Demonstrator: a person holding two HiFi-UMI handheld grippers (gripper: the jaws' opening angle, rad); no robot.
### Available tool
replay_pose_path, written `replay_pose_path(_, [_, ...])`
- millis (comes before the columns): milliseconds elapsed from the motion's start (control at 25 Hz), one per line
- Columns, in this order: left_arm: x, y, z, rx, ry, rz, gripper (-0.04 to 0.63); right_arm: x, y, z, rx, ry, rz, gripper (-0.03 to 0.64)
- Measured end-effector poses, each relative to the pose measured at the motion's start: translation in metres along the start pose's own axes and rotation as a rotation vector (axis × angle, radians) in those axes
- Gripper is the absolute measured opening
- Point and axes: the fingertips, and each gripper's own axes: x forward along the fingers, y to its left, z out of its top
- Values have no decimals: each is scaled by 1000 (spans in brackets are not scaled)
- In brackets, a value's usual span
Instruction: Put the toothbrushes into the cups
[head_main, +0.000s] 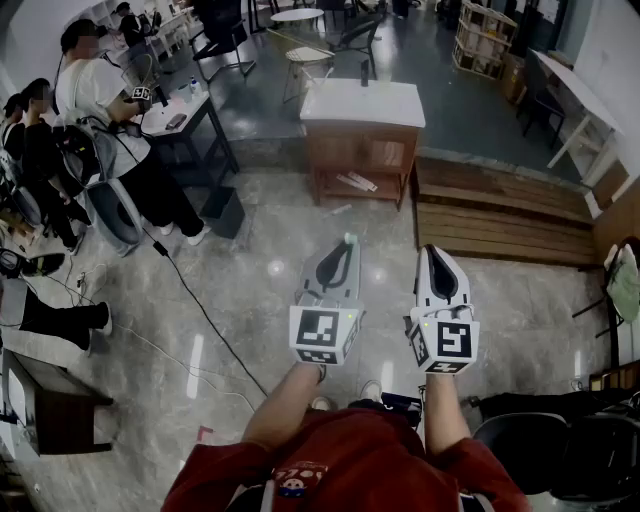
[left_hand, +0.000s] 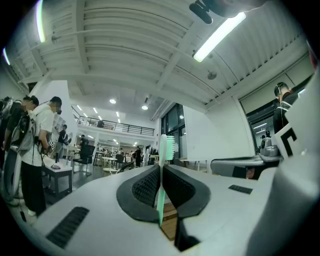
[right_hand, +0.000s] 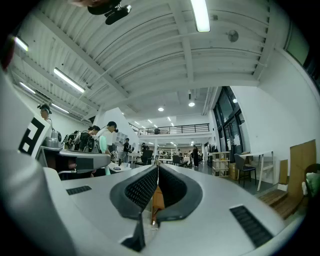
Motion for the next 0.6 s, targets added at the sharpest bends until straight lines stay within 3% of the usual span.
replay_pose_path(600, [55,-66,-13,37,12,6,40,-2,-80,-14,35,-25,-20,29])
